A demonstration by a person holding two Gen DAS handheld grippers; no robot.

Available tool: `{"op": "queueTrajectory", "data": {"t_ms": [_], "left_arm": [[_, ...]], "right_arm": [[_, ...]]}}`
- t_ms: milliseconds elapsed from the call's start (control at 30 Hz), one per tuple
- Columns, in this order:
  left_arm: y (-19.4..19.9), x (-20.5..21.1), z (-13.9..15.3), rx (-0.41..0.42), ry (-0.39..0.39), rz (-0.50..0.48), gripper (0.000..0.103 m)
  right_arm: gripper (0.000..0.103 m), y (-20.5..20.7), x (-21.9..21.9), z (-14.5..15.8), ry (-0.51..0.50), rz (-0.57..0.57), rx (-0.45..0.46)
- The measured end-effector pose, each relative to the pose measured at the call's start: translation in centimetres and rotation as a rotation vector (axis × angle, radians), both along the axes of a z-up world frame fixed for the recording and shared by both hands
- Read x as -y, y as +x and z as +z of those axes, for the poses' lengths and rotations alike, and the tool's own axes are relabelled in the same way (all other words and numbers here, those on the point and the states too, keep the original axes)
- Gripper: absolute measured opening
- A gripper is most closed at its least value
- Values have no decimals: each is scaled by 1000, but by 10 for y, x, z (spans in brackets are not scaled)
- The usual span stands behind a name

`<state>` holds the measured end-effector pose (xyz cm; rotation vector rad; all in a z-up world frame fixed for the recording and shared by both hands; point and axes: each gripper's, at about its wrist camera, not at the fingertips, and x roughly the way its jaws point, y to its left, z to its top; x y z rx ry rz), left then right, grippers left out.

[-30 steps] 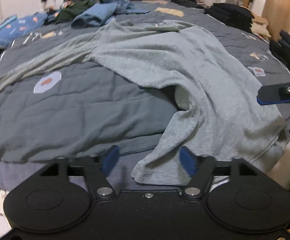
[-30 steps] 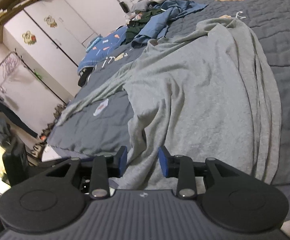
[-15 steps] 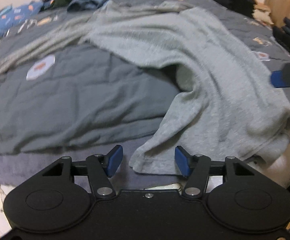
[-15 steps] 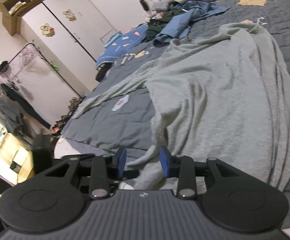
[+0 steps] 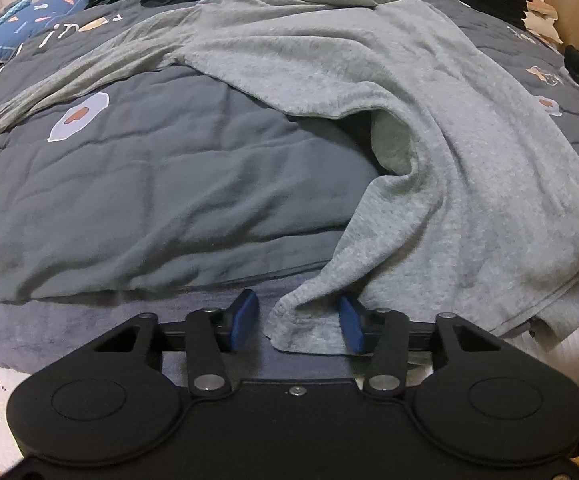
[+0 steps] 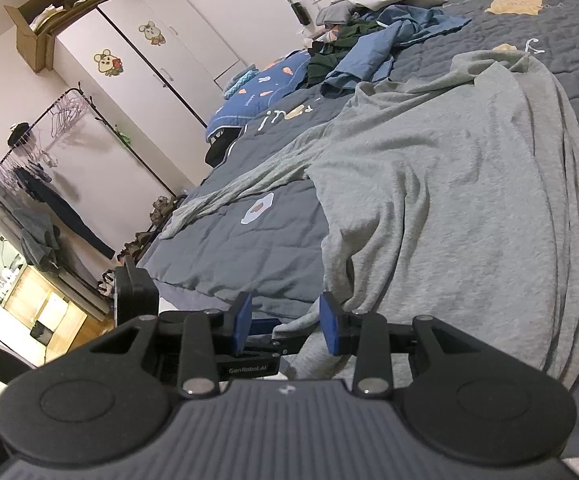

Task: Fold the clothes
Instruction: 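Move the left gripper over the sweatshirt body and grasp its edge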

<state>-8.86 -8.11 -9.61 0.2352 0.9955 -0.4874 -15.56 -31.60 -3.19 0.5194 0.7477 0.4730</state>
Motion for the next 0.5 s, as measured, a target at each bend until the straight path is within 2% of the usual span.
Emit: {"op": "queueTrajectory", "data": {"t_ms": [33,100,233,333,500], "left_arm": [[0,1,0,0,-3,-3,23],[-3,2,1,-3,-17,-21,9],[-6,-2,9,-1,-52,-14,7],[-5,-18,28,6,-112,25,7],[-1,-55,56,29,-142,114,7]], "right_arm": [[36,0,0,0,-1,-1,-1],[36,0,1,-1,-1,-5,-3],[36,-1,5,-1,-2,-13,-8],[36,-2,8,0,3,-16,-5],[37,-2,9,1,9,-17,-5]]}}
